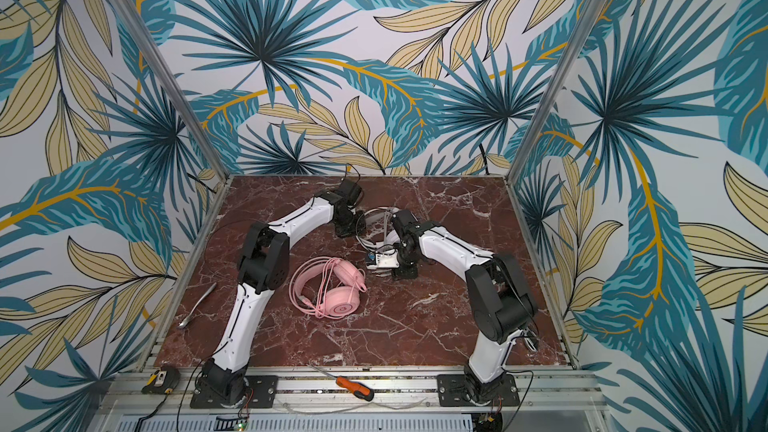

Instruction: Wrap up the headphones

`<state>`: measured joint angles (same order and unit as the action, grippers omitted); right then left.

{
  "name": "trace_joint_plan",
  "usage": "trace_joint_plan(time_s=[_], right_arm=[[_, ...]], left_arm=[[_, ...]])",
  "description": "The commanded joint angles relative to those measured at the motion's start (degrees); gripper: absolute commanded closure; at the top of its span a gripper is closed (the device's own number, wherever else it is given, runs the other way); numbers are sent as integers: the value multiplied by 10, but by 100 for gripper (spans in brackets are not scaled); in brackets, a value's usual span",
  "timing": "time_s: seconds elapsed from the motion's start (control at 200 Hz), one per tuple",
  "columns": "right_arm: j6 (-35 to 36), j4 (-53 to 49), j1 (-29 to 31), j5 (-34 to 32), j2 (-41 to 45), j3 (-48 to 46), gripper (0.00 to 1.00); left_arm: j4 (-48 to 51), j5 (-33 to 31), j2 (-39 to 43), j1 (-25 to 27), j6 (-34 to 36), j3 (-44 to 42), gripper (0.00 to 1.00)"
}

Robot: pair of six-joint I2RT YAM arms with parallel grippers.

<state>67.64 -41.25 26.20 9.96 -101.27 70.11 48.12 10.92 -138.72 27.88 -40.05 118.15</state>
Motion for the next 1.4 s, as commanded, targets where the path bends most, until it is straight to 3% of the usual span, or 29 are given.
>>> trace_joint_plan(time_s=[0.0,0.255,0.541,0.796,1.087,1.397], right_arm=[[34,-39,2,-72,-21,13,50],[39,11,2,-93,-56,26,40],[62,38,2,-86,-86,41,40],[85,-3,2,-77,-116,60,42],[86,-22,2,-73,-150,79,50],[89,33,8,-71,-137,27,78]], left_arm=[[-11,16,-36,7,4,3,100],[-10,17,-37,7,7,3,100],[-5,14,-34,6,11,4,100],[-5,15,-34,6,10,4,100],[-4,15,-32,6,10,4,100],[-2,14,-32,5,8,4,100]])
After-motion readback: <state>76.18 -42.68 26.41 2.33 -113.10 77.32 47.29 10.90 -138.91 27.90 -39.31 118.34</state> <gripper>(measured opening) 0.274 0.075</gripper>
